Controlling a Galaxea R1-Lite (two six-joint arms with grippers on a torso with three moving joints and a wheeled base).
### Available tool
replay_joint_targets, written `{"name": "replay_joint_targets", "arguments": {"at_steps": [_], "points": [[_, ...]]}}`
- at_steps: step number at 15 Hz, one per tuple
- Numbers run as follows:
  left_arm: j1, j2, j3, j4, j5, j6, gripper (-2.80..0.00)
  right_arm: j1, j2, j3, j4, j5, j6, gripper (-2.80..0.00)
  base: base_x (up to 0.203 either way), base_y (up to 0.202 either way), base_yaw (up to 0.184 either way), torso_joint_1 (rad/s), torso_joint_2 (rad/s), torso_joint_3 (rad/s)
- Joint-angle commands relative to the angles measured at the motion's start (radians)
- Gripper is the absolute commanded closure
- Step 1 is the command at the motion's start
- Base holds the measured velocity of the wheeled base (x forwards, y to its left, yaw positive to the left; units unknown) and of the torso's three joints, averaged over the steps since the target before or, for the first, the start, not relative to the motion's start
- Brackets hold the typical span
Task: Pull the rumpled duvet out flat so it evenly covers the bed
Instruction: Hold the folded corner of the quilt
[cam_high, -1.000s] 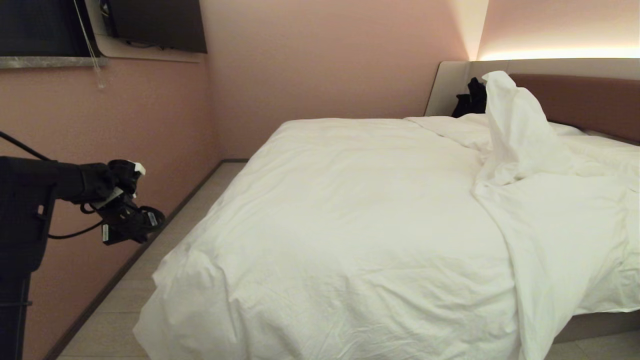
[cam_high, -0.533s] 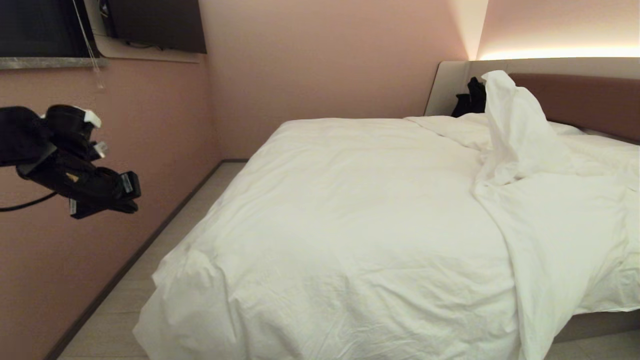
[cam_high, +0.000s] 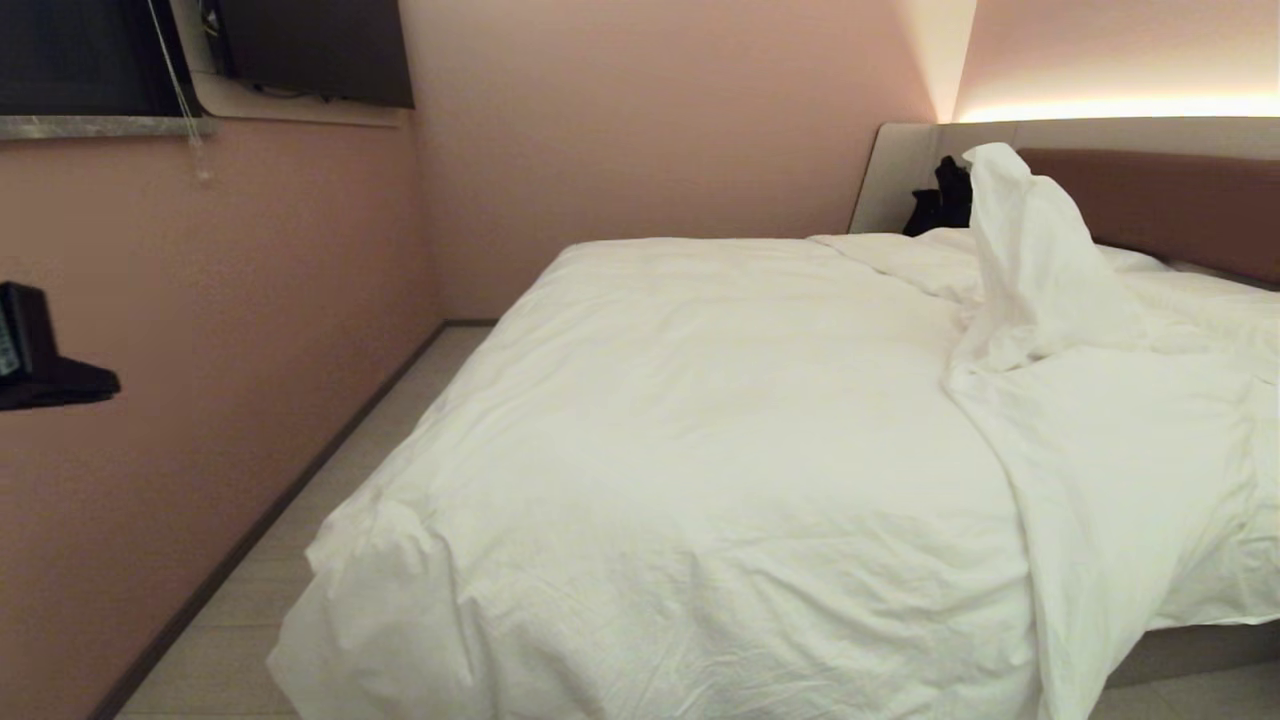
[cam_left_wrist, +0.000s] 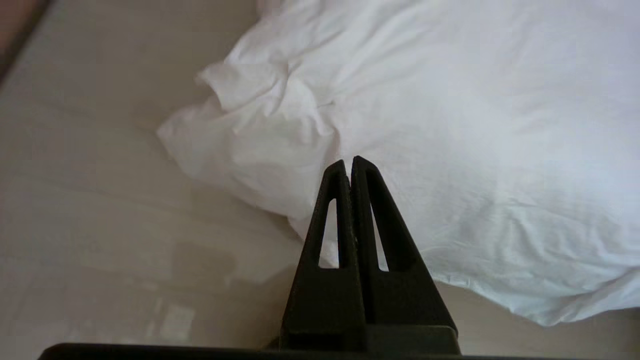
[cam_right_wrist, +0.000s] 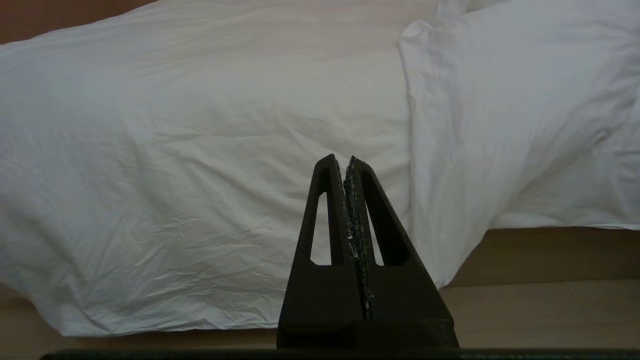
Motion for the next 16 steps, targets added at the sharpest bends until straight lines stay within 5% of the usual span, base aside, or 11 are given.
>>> {"name": "replay_joint_targets", "arguments": {"at_steps": [1, 6, 10, 12, 16], "points": [[-0.001, -0.326, 0.095, 0.003, -0.001, 0.012, 0.0, 0.0, 0.001, 0.0, 0.0, 0.0, 0.0, 0.0, 0.0, 0.0, 0.0, 0.0, 0.0, 0.0], [0.0, -0.699, 0.239, -0.017, 0.02, 0.069, 0.0, 0.0, 0.001, 0.0, 0.0, 0.0, 0.0, 0.0, 0.0, 0.0, 0.0, 0.0, 0.0, 0.0], [-0.01, -0.802, 0.287, -0.025, 0.062, 0.081, 0.0, 0.0, 0.001, 0.0, 0.0, 0.0, 0.0, 0.0, 0.0, 0.0, 0.0, 0.0, 0.0, 0.0], [-0.068, -0.838, 0.3, -0.025, 0.174, 0.082, 0.0, 0.0, 0.001, 0.0, 0.0, 0.0, 0.0, 0.0, 0.0, 0.0, 0.0, 0.0, 0.0, 0.0], [-0.159, -0.949, 0.357, -0.026, 0.223, 0.167, 0.0, 0.0, 0.0, 0.0, 0.0, 0.0, 0.0, 0.0, 0.0, 0.0, 0.0, 0.0, 0.0, 0.0]]}}
